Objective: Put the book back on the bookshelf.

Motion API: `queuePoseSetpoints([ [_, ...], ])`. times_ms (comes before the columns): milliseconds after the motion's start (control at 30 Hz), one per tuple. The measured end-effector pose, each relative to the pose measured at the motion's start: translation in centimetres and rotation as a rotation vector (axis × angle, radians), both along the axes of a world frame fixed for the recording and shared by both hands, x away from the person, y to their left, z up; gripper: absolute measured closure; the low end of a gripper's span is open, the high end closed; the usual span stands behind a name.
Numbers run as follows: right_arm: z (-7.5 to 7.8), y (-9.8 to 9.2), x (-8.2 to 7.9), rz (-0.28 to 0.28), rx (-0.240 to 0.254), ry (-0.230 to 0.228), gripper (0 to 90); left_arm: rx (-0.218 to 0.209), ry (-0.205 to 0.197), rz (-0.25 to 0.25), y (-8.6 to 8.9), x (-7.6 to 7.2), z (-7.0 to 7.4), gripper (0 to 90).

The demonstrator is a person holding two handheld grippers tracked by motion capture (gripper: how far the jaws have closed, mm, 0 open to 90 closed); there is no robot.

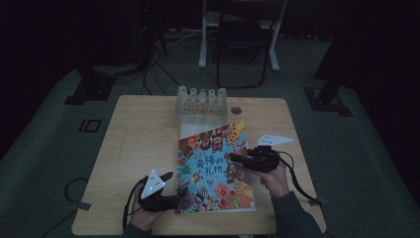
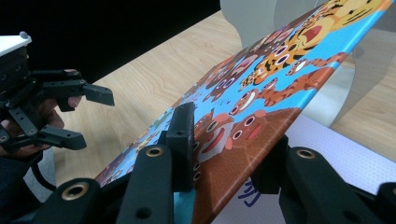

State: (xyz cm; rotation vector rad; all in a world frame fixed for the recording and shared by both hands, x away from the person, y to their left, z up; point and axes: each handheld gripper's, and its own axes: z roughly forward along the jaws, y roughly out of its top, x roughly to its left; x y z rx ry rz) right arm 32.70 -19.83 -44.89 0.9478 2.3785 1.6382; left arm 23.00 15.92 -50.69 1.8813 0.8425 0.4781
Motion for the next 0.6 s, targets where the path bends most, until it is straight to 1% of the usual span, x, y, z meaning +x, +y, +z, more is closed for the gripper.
queuePoseSetpoints([
  [33,0.19,-0.02,-0.13,0.0,-0.003,-0.012,66.0,-0.002,0.0,0.0,0.02,0.08,0.03,23.5],
  [67,0.19,-0.02,-0.13,0.0,-0.003,-0.012,66.0,-0.001,-0.001,0.0,0.04,0.14,0.06,23.5],
  [167,0.47,-0.08,-0.37,0.005,-0.003,-0.031,66.3,0.004,-0.004,0.003,0.01,0.26,0.14,23.4],
  [433,0.69,-0.25,-0.58,0.006,-0.004,-0.048,66.6,0.004,-0.005,0.006,0.08,0.57,0.23,23.4],
  [600,0.93,-0.43,-0.89,0.018,-0.007,-0.071,66.7,0.005,-0.009,0.011,0.16,0.78,0.39,23.4],
])
